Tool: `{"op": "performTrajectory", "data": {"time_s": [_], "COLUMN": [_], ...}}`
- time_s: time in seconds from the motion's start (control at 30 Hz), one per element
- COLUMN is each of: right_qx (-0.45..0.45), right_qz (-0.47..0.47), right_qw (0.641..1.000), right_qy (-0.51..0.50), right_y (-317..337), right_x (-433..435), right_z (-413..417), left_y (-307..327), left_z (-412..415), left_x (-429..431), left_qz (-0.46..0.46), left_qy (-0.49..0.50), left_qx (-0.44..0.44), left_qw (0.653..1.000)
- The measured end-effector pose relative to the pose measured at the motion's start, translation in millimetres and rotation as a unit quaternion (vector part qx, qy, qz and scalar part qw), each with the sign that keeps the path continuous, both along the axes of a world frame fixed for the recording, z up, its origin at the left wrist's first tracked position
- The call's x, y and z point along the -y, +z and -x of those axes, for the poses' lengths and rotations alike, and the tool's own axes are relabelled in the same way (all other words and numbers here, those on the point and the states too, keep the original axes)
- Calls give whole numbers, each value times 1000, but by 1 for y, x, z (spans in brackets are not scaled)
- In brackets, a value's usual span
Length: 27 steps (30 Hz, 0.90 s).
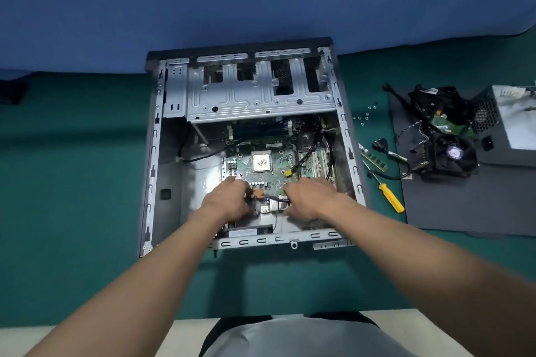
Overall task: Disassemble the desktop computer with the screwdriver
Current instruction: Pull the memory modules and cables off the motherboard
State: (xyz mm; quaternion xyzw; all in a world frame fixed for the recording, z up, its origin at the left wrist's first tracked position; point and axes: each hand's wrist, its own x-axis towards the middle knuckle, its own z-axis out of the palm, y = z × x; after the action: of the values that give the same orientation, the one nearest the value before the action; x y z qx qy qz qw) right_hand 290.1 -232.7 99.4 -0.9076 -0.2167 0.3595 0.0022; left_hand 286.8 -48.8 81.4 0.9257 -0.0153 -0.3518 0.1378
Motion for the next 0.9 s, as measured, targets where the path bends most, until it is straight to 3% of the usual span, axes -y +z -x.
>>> {"op": "performTrajectory", "data": {"time_s": [0.17,0.3,0.5,0.63,0.77,0.9], "right_qx": [-81,-164,-34,-55,8,-11], "right_qz": [-129,23,149,26,-10,-7], "right_qw": [988,984,988,993,999,999], "right_qy": [6,58,-23,-102,-32,-33], "right_y": [33,52,8,-12,-14,-13], "right_x": [23,22,10,-3,-9,-9], "right_z": [-3,1,3,4,2,0], "left_y": [2,2,5,4,10,23], "left_z": [3,4,4,4,0,-3], "left_x": [-3,-2,1,-1,7,26], "left_qz": [37,53,47,55,34,162], "left_qy": [58,75,51,62,51,32], "left_qx": [-10,-9,-9,-14,8,-150], "left_qw": [998,996,998,996,998,975]}}
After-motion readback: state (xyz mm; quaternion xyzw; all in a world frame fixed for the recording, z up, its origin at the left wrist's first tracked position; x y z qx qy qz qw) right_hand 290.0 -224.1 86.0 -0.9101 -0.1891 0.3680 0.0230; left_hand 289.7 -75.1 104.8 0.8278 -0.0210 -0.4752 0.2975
